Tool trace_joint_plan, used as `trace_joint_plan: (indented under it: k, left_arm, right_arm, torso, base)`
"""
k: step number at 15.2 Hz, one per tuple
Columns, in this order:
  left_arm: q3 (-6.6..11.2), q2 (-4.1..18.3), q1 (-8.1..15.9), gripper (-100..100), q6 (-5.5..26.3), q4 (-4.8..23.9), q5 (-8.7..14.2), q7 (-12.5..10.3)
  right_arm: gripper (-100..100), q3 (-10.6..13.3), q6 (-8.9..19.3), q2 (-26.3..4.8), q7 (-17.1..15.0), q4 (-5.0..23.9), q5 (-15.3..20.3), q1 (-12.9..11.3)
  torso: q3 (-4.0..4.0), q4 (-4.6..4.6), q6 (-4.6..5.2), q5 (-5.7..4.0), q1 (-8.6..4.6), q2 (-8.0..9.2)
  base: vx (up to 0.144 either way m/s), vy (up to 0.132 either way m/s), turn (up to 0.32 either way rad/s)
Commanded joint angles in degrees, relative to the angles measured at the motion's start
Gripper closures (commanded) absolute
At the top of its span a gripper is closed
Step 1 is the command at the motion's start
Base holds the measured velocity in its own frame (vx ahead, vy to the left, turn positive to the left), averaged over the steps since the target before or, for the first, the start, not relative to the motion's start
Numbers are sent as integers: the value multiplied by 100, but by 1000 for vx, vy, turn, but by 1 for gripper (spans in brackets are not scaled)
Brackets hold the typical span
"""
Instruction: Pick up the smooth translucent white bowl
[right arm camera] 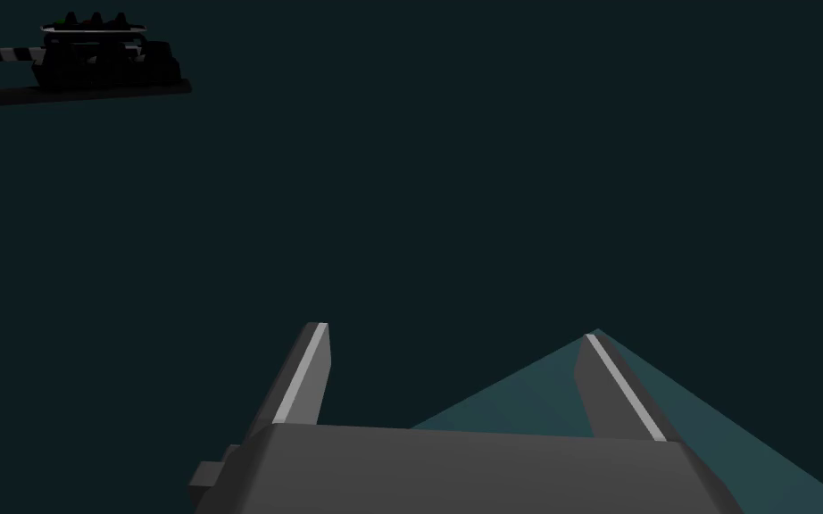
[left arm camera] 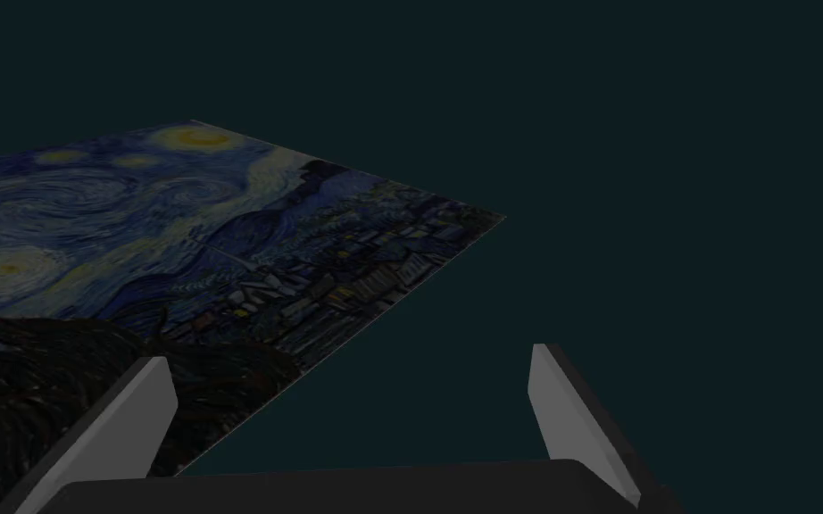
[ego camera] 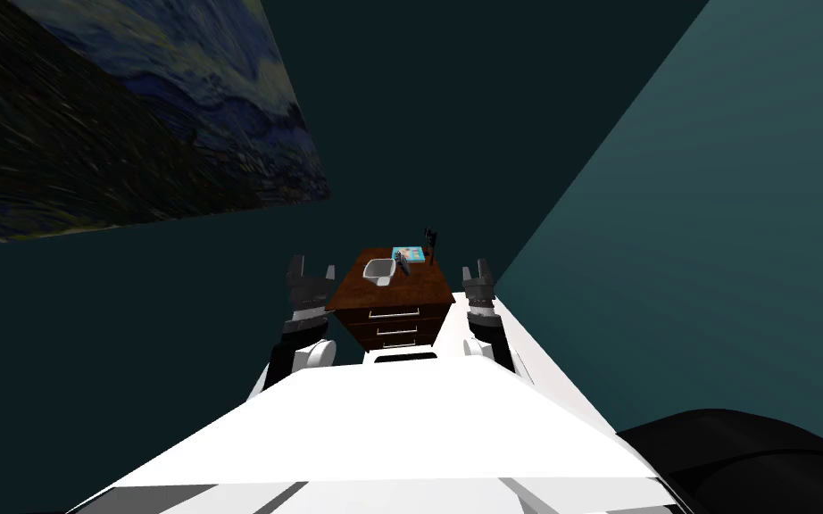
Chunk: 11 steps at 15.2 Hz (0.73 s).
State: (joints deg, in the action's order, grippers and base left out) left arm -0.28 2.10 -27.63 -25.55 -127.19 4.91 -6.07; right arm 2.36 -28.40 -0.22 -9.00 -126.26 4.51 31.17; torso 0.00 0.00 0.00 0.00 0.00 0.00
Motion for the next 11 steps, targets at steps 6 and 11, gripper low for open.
trace_joint_plan:
  k: [6,11]
  left_arm:
    - [5,469,321,-100,646,142,34,-106]
    - [12,661,666,-100,1237,295,70,-219]
  right_arm:
    - [0,0,0,0,0,0,0,-1]
    - [0,0,0,0,0,0,0,0]
  torso:
    - [8,3,1,0,1,14]
    - [7,3,1,0,0,12]
  base:
    - [-32,-3,1]
    - [-31,-2,-1]
